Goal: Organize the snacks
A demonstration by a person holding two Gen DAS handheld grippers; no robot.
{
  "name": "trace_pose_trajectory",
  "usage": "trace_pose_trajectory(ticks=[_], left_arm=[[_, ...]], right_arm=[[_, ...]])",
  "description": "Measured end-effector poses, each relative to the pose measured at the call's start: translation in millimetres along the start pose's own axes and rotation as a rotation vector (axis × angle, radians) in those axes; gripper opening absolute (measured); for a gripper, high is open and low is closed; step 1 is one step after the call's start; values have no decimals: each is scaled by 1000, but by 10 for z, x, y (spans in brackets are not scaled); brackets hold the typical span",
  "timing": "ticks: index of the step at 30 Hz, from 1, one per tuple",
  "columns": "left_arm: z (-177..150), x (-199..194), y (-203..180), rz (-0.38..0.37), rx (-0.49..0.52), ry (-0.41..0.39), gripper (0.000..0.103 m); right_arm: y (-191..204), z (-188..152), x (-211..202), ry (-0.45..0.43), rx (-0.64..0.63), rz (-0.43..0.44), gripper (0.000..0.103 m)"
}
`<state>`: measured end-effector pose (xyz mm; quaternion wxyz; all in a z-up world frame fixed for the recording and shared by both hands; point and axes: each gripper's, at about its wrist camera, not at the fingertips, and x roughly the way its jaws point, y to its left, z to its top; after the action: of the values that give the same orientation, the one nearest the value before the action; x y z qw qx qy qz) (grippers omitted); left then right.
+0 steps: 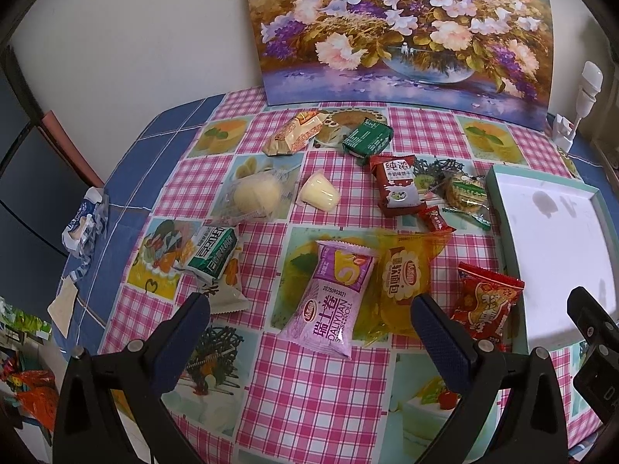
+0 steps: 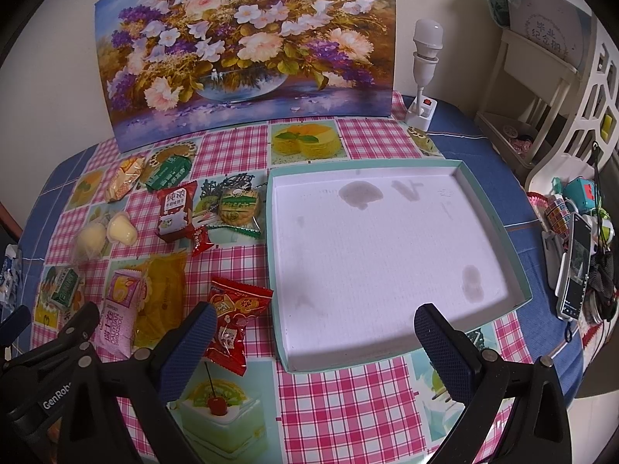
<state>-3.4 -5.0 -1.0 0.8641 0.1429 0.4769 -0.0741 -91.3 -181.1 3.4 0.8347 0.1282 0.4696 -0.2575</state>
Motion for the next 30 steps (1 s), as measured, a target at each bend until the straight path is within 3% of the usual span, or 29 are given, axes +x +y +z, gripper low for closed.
trace_pose_trajectory(ticks=[11, 19, 24, 30], left_arm=[[10, 41, 57, -12, -29, 19, 103], [38, 279, 397, -2, -210, 98, 103], [74, 480, 508, -13, -273, 128, 103], [98, 737, 388, -62, -254, 199, 103]], right_arm=[[46, -9, 42, 20, -10, 19, 103], [248, 3, 409, 162, 10, 168, 103], [421, -38, 635, 206, -11, 153, 103], [510, 0, 663, 194, -15, 180, 94]])
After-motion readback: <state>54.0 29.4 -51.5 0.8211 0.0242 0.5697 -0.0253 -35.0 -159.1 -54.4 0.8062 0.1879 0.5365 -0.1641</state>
